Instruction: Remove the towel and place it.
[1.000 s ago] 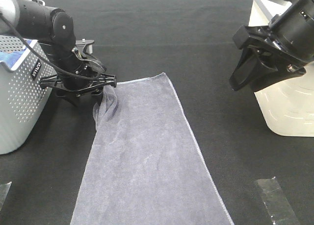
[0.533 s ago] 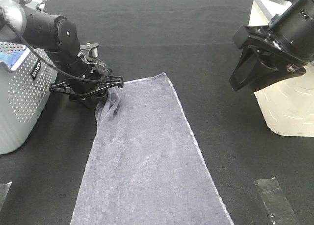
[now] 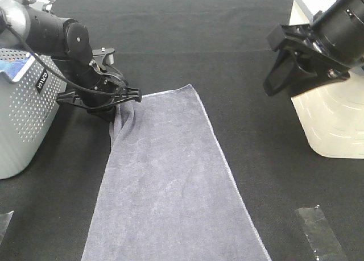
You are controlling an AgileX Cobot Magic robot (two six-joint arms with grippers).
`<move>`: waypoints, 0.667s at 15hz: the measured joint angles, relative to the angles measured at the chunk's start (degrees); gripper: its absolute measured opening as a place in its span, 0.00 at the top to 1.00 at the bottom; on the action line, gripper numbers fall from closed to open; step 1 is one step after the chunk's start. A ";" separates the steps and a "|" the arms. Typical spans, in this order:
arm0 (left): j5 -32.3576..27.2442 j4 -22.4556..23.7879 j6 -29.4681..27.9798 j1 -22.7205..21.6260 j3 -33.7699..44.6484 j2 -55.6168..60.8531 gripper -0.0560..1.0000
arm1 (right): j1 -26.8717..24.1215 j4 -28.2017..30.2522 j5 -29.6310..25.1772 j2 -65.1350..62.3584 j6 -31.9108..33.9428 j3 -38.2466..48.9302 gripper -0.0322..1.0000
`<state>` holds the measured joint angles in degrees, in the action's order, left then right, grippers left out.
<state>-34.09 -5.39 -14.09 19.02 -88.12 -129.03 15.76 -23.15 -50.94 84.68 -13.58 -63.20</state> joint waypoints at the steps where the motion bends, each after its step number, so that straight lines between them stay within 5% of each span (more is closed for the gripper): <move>1: 0.11 0.52 0.23 0.00 0.00 0.92 0.95 | -0.06 -2.29 1.32 0.52 -2.06 0.00 0.56; 6: 1.38 3.67 0.40 0.00 0.00 3.90 0.95 | 0.00 -20.34 4.07 11.00 -20.91 -4.41 0.55; 10: 1.32 4.47 0.40 0.00 0.00 3.90 0.95 | 6.99 -16.90 6.65 21.49 -22.46 -15.64 0.48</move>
<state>-32.77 -0.92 -13.69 19.02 -88.12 -125.13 22.75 -40.05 -44.29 106.17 -36.04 -78.84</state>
